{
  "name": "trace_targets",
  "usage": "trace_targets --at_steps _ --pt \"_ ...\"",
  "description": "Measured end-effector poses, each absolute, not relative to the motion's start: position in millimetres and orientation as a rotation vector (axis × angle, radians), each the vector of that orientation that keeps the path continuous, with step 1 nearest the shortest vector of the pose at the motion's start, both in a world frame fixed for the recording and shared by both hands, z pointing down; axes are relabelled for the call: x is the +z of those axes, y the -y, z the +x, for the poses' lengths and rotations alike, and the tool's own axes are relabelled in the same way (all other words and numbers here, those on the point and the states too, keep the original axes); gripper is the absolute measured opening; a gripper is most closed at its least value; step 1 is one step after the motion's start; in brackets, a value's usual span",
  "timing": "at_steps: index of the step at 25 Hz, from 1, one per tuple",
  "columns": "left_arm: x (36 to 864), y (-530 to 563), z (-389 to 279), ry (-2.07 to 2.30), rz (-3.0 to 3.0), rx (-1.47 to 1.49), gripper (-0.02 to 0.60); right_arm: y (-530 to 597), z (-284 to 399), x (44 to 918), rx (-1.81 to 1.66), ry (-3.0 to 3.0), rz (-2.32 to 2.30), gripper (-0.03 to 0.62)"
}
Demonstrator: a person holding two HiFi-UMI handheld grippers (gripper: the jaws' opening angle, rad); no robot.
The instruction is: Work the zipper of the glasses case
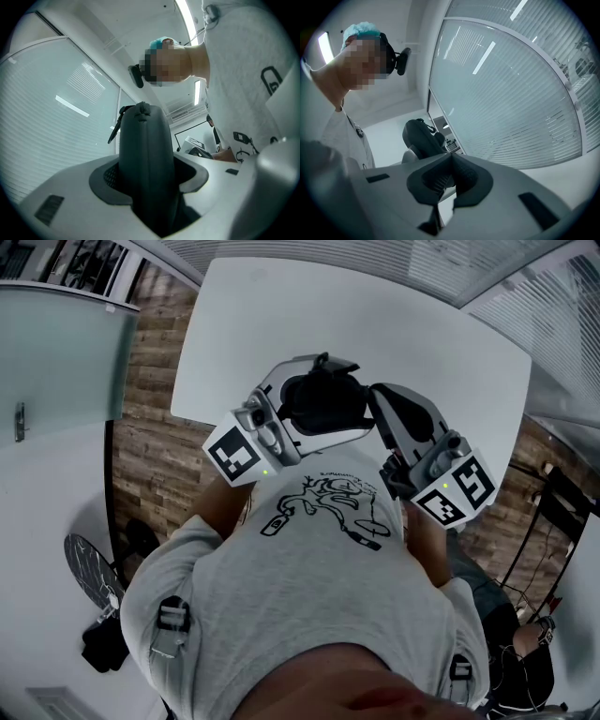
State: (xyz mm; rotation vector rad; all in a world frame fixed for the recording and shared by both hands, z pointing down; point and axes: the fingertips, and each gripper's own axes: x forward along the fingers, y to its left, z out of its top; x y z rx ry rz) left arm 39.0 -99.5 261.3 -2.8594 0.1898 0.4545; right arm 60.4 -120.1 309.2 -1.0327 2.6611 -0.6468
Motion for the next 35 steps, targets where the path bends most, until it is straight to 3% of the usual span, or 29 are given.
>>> trace_targets --at_steps 35 --pt "222 100 28 -0.150 -2.886 0.704 0.252 118 47 327 -0.802 -2.619 -0.871 0.008"
